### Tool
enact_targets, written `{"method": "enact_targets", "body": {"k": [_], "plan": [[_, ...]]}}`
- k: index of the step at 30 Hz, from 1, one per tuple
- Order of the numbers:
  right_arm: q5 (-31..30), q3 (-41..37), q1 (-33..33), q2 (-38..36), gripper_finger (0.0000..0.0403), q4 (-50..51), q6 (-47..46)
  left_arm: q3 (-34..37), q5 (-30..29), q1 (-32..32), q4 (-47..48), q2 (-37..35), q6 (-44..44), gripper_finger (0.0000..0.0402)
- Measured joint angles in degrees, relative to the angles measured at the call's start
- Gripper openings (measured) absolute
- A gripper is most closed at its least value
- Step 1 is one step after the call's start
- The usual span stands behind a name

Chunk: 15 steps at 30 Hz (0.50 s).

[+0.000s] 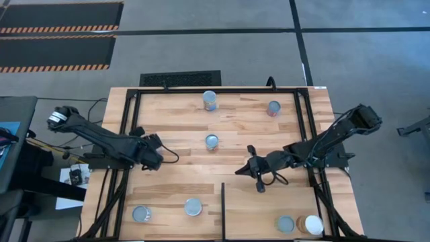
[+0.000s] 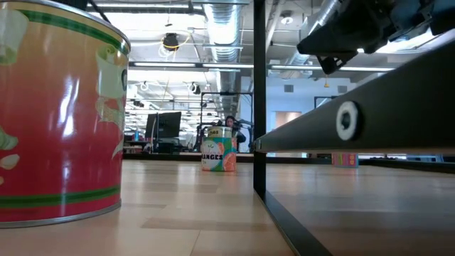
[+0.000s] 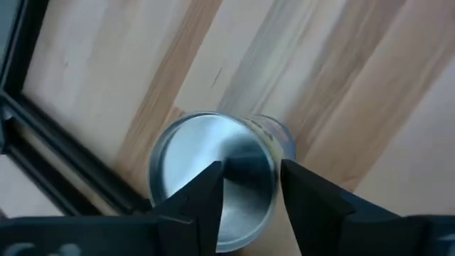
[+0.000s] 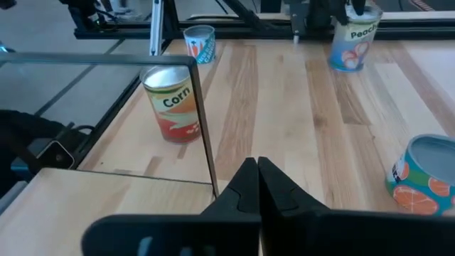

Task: Pick and place cans onto a shelf
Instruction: Put the bottom canned peaches on the shelf

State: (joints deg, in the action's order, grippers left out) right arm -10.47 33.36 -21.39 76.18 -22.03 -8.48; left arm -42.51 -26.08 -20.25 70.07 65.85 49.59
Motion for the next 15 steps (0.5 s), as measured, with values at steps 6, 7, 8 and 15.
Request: {"method": "enact_targets", "body": {"k": [6, 7, 8, 15], "plan": [[0.00, 0.00, 0.00, 0.00, 0.0004, -0.41, -0.01, 0.50, 0.30, -0.17, -0.06, 0.79, -2.16, 0.0054], [0.01, 0.00, -0.01, 0.00, 0.0004, -0.45, -0.01, 0.42, 0.34, -0.29, -0.09, 0.74, -2.95, 0.0035], [0.00, 0.00, -0.07, 0.00, 0.0004, -0.47, -0.01, 0.15, 0.57, -0.35, -0.11, 0.66, -3.50, 0.0019], [-0.01, 0.00, -1.17, -0.75, 0.0004, 0.14, -1.38, -6.08, 5.64, -0.89, -7.76, 0.80, -11.06, 0.0000]]}}
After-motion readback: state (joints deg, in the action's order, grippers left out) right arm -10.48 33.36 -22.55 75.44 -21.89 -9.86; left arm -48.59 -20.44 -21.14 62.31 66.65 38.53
